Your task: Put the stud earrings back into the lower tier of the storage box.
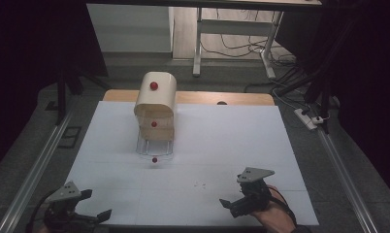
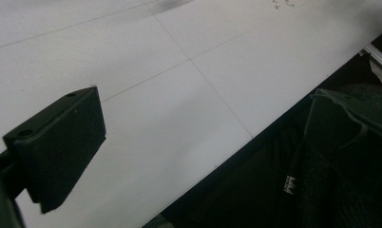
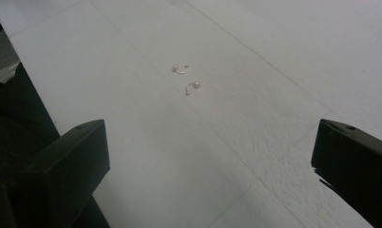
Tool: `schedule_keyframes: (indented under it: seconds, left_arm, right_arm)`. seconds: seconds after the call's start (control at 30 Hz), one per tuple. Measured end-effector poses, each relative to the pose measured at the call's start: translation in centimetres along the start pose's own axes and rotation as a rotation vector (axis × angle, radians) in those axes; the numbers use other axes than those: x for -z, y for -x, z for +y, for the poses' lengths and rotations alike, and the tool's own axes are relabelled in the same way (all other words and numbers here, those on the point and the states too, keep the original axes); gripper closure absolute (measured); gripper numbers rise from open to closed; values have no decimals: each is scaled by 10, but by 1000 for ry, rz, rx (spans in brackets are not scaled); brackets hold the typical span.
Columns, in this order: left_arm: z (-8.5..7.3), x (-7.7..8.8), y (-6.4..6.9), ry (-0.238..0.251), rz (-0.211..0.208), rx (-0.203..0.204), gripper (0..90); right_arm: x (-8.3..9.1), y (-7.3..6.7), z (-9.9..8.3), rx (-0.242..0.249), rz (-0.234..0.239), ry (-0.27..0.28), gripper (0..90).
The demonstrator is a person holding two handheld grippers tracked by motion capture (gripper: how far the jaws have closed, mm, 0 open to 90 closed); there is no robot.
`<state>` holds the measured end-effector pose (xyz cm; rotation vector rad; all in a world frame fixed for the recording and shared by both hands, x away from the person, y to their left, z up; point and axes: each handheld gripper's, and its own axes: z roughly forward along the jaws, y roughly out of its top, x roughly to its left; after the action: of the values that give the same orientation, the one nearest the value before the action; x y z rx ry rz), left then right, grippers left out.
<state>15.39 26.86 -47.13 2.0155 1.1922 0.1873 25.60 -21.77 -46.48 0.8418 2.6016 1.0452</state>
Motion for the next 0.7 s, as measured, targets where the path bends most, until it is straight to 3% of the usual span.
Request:
schedule_keyframes:
  seconds: [0.3,0.7]
  left_arm:
    - [0,0,0,-1,-1,0,2]
    - [0,0,-1,0,-3,5,2]
  right_arm:
    - [-19,1,9,-2,1,-24,0]
    - [-52,2,23,35,4,-68,0]
